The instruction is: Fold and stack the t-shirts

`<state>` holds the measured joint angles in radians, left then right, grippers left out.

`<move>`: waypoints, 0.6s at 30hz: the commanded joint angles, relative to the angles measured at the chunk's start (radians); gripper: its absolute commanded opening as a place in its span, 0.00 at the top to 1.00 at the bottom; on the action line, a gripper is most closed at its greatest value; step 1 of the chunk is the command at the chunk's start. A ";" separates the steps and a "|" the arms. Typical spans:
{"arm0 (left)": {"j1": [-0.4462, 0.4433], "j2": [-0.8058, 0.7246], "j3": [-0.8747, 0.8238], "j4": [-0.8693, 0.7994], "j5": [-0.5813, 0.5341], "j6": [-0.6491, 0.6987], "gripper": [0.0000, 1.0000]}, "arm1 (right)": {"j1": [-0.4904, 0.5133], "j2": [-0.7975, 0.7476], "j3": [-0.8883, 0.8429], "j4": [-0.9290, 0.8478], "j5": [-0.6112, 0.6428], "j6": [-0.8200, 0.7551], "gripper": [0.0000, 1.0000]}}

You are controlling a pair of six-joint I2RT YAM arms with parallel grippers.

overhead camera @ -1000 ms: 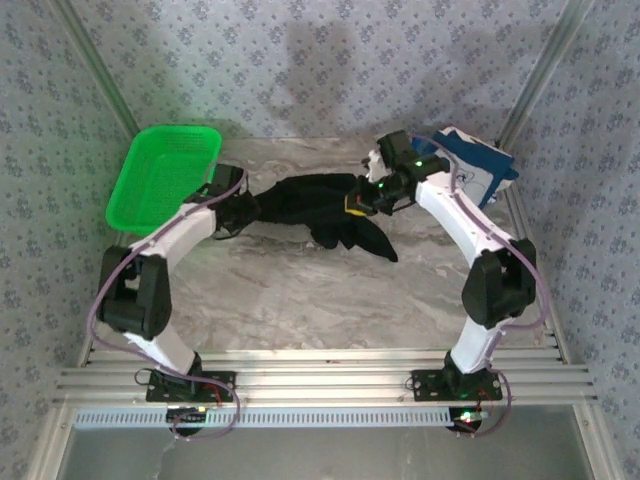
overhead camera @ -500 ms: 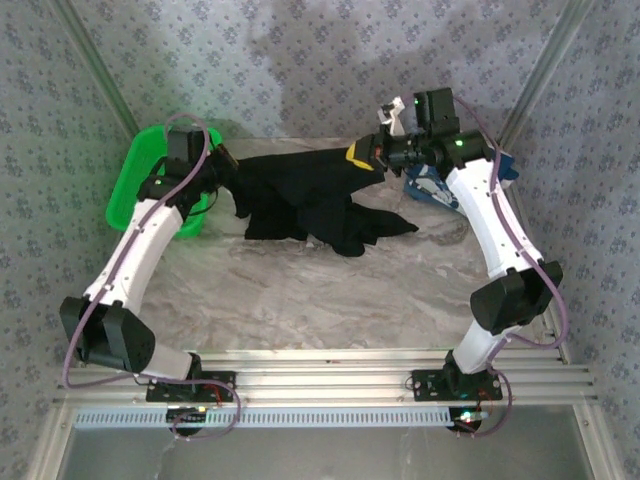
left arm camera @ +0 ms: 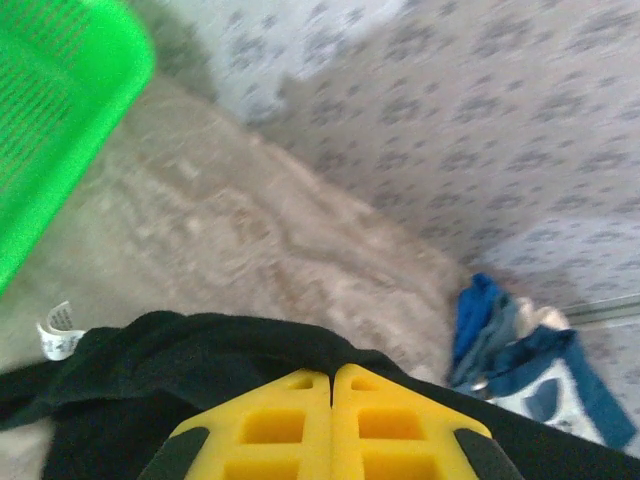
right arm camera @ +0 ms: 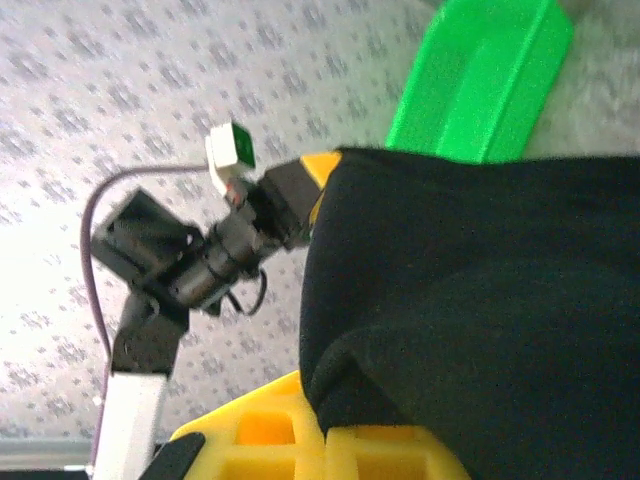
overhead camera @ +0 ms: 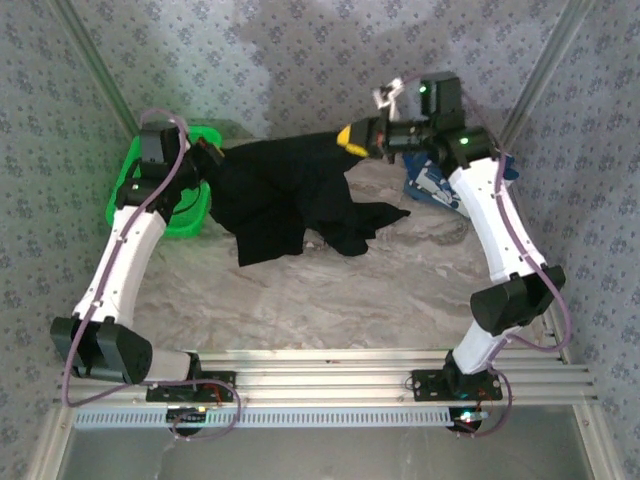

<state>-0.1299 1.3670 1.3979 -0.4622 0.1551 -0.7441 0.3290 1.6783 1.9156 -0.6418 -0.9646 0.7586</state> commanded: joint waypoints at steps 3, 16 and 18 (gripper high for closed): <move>0.039 0.011 -0.222 0.027 0.027 -0.019 0.98 | 0.115 0.006 -0.324 0.019 0.077 0.009 1.00; 0.045 -0.322 -0.438 -0.207 0.015 -0.139 0.23 | 0.427 0.133 -0.663 0.412 0.205 0.436 1.00; 0.038 -0.450 -0.470 -0.285 0.007 -0.192 0.20 | 0.454 0.150 -0.685 0.483 0.219 0.513 1.00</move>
<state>-0.0860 1.0550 0.9565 -0.5972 0.1707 -0.8593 0.7654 1.8065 1.2518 -0.3099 -0.7891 1.1187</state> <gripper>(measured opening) 0.789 0.058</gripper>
